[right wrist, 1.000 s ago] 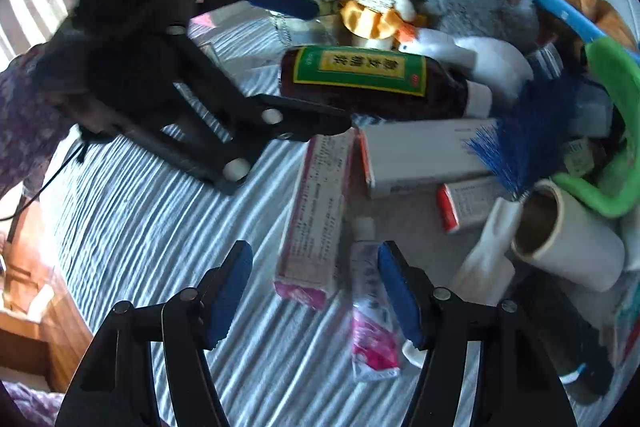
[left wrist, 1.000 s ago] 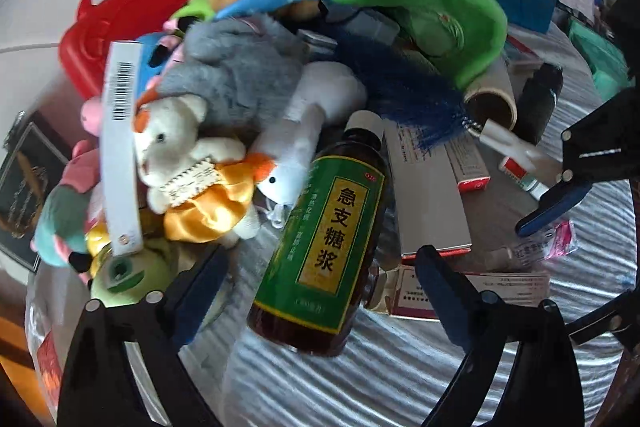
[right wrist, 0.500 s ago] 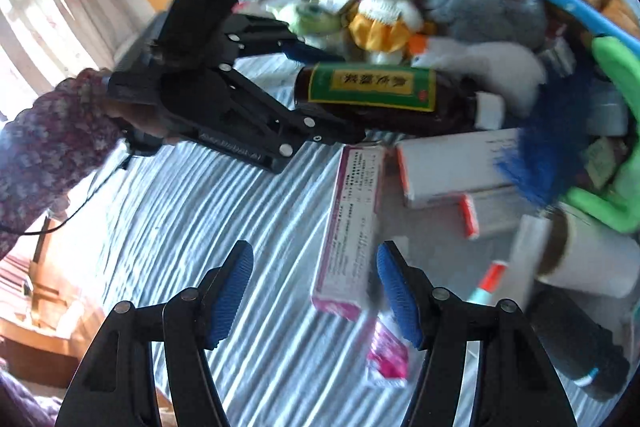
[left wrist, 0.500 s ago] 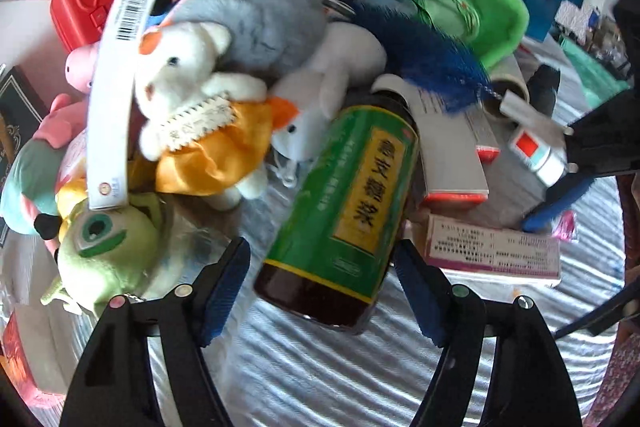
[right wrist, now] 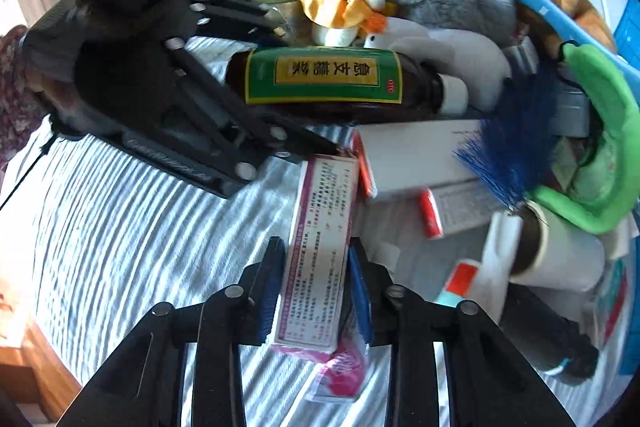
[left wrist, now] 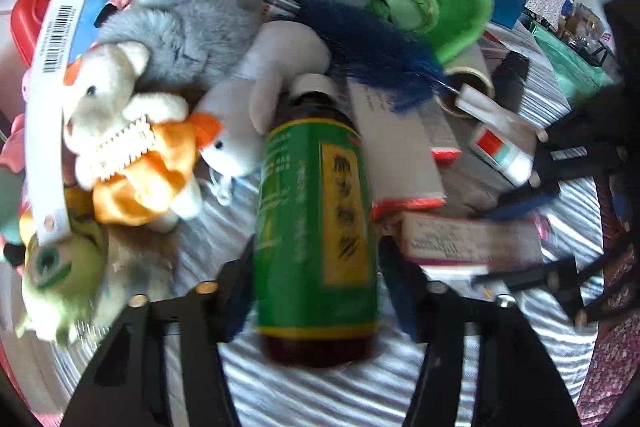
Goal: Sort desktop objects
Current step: 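Grasp the pink-white medicine box with the right tool while the left tool grasps the green syrup bottle, then carry the medicine box and syrup bottle into the blue crate and release both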
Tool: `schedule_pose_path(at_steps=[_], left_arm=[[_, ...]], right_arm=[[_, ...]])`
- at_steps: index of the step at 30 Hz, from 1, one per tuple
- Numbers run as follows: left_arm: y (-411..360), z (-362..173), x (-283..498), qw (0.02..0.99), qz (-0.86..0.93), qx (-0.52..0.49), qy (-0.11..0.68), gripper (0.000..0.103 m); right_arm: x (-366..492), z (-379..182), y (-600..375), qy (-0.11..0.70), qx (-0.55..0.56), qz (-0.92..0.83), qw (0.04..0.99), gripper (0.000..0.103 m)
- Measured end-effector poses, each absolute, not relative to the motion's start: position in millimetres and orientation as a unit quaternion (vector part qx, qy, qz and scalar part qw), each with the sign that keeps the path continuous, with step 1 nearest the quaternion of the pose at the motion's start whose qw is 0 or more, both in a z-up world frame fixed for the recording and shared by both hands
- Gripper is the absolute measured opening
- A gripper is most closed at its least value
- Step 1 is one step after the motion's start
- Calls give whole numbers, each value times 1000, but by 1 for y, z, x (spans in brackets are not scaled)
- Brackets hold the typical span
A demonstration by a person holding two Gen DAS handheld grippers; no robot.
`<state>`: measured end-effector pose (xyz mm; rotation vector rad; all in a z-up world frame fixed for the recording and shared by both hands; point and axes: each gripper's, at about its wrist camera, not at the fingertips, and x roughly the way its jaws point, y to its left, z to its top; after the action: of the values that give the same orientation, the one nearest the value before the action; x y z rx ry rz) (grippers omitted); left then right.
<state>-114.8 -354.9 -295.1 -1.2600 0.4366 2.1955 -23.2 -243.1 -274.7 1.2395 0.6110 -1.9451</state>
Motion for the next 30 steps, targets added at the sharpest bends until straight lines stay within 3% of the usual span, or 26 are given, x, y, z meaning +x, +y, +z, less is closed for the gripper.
schedule_pose_path(at_steps=[22, 30], left_arm=[[-377, -288, -82, 219, 852, -465, 102, 51], [-379, -254, -54, 184, 875, -437, 94, 51]], right_arm=[[-8, -251, -211, 251, 456, -763, 383, 28], [-17, -224, -230, 252, 420, -785, 380, 28]])
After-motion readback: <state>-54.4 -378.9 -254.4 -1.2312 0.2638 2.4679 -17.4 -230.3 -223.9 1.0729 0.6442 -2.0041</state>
